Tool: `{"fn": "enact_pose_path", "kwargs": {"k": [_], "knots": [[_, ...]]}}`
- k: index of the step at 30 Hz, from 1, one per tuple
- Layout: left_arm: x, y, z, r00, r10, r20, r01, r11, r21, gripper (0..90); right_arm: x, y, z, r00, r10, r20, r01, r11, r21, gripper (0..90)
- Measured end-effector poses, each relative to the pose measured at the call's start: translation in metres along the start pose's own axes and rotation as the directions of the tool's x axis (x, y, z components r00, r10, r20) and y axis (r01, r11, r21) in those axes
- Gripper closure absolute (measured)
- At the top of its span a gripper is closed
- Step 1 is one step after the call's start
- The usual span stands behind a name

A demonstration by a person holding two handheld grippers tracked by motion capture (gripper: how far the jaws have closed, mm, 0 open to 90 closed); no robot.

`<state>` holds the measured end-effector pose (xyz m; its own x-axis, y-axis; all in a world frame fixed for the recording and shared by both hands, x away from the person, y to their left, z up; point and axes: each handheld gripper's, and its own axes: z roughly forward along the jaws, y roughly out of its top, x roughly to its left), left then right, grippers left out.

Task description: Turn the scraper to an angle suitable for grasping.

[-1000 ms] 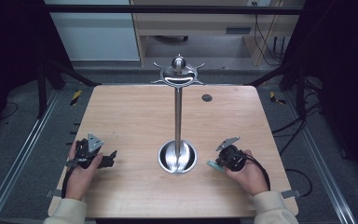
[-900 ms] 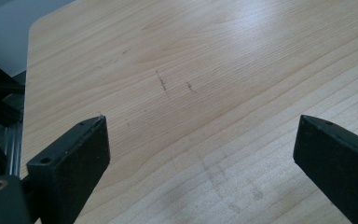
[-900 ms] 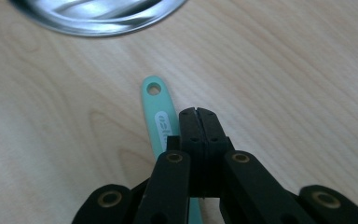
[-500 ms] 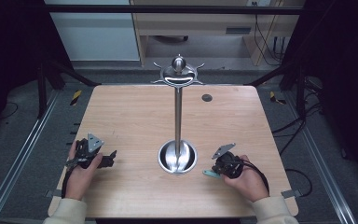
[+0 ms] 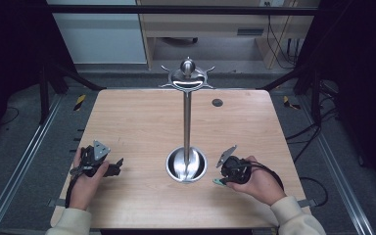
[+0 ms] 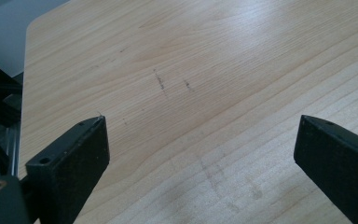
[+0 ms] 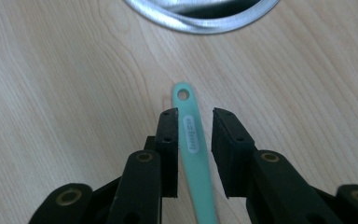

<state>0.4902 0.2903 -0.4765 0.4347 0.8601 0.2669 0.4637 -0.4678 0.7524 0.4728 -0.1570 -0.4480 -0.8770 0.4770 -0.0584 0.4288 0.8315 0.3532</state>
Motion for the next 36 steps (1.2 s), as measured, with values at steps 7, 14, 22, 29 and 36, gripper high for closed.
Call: {"fn": "enact_pose_path", "kwargs": {"k": [7, 14, 22, 29, 36], "knots": [[0.001, 0.000, 0.000, 1.0000, -0.004, 0.001, 0.004, 1.0000, 0.000, 2.8, -0.004, -0.002, 0.013, 0.9995, -0.024, -0.020, 0.026, 0.9956, 0.090, 70.2], [0.000, 0.000, 0.001, 1.0000, -0.002, 0.004, 0.002, 1.0000, 0.001, 2.8, -0.007, -0.003, 0.014, 0.9988, -0.035, -0.034, 0.039, 0.9917, 0.123, 68.7], [-0.001, 0.000, 0.001, 1.0000, 0.002, 0.007, -0.002, 1.0000, 0.006, 2.9, -0.009, -0.002, 0.018, 0.9978, -0.042, -0.051, 0.049, 0.9870, 0.153, 67.8], [0.000, 0.000, 0.001, 1.0000, 0.001, 0.007, -0.001, 1.0000, 0.006, 2.9, -0.009, 0.002, 0.019, 0.9971, -0.051, -0.057, 0.060, 0.9818, 0.180, 68.8], [0.000, 0.000, 0.001, 1.0000, 0.002, 0.007, -0.002, 1.0000, 0.006, 2.9, -0.010, 0.002, 0.020, 0.9960, -0.060, -0.066, 0.071, 0.9802, 0.185, 69.1]]}}
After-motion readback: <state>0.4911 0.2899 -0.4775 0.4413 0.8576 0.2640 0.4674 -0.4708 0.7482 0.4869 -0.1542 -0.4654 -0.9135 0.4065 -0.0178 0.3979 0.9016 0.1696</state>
